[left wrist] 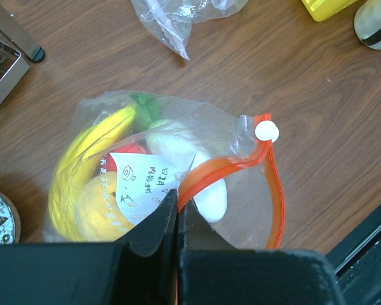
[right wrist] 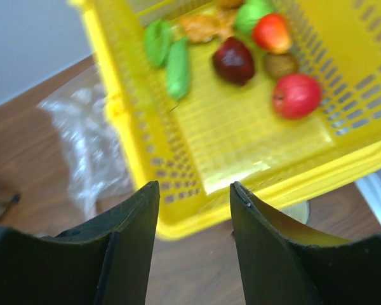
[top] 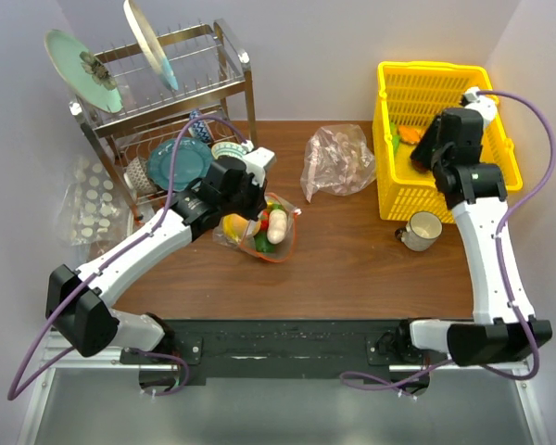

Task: Place the food in the zip-top bag and seal the zipper
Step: Adjust the zipper food storage bag at the center of the board, then pick up the fake fruit from the bin.

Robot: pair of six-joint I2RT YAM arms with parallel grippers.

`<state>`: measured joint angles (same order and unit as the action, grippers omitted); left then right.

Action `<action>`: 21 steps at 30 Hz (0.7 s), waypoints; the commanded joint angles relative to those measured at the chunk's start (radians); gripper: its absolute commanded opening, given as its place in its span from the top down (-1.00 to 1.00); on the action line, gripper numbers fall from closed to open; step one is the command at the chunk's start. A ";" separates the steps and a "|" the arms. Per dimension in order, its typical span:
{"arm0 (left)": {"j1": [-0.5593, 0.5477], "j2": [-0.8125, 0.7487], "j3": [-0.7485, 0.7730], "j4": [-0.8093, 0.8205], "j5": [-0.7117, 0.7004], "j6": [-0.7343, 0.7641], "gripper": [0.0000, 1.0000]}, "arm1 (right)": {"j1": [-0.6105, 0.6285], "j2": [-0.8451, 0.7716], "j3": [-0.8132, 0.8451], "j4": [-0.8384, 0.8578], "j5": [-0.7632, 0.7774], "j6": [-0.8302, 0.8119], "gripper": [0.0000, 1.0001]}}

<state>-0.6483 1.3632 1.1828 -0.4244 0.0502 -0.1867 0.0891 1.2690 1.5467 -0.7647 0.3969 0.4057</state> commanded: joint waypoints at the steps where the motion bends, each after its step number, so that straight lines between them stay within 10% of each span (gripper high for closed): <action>1: 0.004 -0.015 0.000 0.050 0.013 0.010 1.00 | -0.129 0.111 0.042 0.068 -0.024 0.011 -0.03; 6: 0.004 -0.015 -0.002 0.050 0.011 0.010 1.00 | -0.229 0.263 0.110 0.130 -0.119 0.044 -0.17; 8: 0.004 -0.015 -0.002 0.050 0.013 0.010 1.00 | -0.241 0.349 0.133 0.145 -0.121 0.045 -0.91; 9: 0.004 -0.015 -0.003 0.050 0.014 0.010 1.00 | -0.245 0.384 0.168 0.146 -0.125 0.044 -0.97; 21: 0.006 0.004 -0.003 0.052 0.013 0.010 1.00 | -0.250 0.824 0.418 0.205 -0.083 -0.037 -0.97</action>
<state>-0.6483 1.3632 1.1797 -0.4122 0.0551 -0.1864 -0.1581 2.0266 1.8744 -0.6193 0.2939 0.4095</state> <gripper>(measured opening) 0.020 0.986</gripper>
